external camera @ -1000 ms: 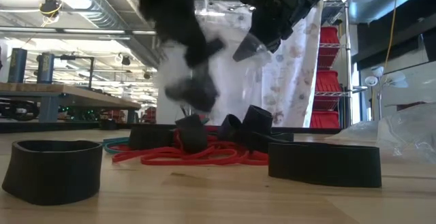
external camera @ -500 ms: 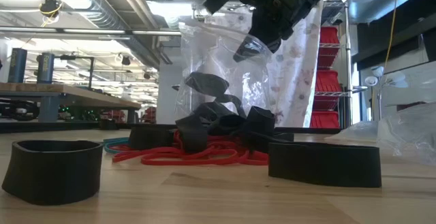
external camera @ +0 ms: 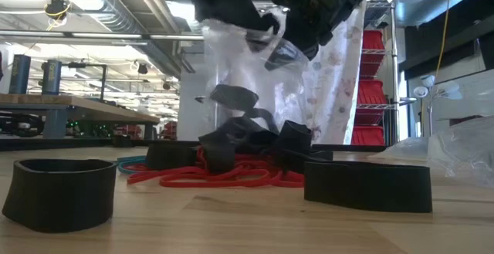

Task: Sort rubber bands
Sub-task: Put the black rubber band into the transparent zip lock bag

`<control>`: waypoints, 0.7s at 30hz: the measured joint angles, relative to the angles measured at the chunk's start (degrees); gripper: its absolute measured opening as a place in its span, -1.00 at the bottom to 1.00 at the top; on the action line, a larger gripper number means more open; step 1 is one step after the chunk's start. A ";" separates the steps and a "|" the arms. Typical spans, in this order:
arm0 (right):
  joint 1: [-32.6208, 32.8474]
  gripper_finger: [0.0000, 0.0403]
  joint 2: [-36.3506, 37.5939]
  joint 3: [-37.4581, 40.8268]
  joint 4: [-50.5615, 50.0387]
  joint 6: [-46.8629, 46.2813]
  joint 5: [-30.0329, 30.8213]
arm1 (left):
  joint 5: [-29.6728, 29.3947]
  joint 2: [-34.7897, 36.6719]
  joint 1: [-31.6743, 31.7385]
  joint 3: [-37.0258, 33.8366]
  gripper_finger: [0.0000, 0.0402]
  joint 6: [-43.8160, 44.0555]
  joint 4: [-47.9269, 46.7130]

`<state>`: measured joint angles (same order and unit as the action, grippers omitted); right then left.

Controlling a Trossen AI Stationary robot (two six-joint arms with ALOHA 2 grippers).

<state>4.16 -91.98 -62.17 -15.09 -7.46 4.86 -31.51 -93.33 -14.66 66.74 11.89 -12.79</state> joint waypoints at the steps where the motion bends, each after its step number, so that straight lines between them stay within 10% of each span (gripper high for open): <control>1: -0.01 -1.00 0.00 0.00 -0.13 -0.02 0.00 | -0.02 -0.12 0.04 0.00 -0.99 0.43 -1.08; 11: 0.00 -1.00 0.00 0.00 -0.24 -0.12 0.00 | 5.51 -0.02 1.99 0.02 -0.95 5.27 -7.90; 21: -0.01 -1.00 0.00 0.00 -0.13 0.02 0.00 | 14.70 0.23 4.66 9.71 -0.33 4.31 -22.53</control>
<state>4.16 -91.98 -62.17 -15.23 -7.44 4.86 -16.81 -93.10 -10.00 76.45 16.21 -35.32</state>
